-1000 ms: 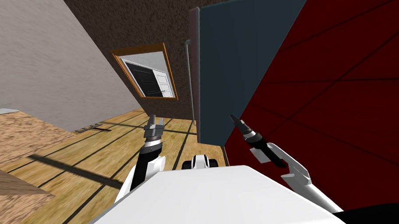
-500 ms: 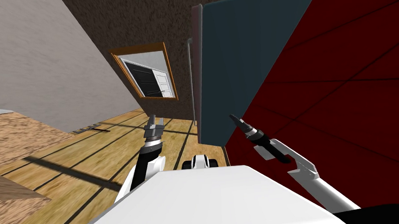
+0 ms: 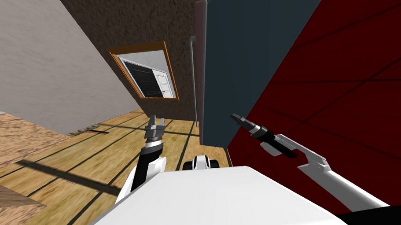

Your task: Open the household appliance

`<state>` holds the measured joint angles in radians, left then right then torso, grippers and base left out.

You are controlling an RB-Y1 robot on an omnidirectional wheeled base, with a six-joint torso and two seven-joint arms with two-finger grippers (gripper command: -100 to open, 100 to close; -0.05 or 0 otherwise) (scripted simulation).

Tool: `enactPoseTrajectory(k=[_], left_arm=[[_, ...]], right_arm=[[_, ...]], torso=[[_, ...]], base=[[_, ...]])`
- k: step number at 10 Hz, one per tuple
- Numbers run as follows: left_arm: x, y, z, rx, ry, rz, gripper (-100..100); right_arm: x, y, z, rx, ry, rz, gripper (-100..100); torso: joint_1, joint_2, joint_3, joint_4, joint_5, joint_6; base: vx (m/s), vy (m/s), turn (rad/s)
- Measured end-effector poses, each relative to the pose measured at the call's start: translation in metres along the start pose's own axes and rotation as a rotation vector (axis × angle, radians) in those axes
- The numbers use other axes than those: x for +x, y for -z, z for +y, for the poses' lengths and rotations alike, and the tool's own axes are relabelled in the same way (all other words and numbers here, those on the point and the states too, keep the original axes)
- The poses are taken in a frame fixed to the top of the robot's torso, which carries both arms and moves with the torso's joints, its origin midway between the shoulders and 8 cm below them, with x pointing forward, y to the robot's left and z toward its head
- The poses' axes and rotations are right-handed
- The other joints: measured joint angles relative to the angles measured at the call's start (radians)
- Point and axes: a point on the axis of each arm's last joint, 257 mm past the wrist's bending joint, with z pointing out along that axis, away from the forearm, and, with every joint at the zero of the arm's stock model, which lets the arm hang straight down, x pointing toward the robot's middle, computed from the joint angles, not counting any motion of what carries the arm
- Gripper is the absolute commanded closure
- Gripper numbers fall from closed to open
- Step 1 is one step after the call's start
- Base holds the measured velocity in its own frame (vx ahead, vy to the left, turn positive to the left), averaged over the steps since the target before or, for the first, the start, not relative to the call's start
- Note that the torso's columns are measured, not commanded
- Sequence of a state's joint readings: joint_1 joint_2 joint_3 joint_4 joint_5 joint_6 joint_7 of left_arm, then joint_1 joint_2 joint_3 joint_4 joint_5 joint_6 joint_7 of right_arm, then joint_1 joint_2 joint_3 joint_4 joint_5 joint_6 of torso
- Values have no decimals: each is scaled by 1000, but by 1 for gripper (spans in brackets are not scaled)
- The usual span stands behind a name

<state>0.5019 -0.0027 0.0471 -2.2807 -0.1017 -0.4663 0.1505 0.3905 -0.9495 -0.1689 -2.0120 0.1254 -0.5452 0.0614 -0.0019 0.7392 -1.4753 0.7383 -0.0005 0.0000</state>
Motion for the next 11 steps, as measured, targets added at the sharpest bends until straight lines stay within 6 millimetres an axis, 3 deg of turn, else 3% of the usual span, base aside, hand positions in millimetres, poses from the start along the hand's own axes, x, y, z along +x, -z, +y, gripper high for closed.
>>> enactPoseTrajectory(k=[11], left_arm=[[0,0,0,0,0,0,0]], right_arm=[[-36,-9,-47,43,319,219,-100]], torso=[[2,-1,-1,0,1,0]], base=[[28,41,-13]])
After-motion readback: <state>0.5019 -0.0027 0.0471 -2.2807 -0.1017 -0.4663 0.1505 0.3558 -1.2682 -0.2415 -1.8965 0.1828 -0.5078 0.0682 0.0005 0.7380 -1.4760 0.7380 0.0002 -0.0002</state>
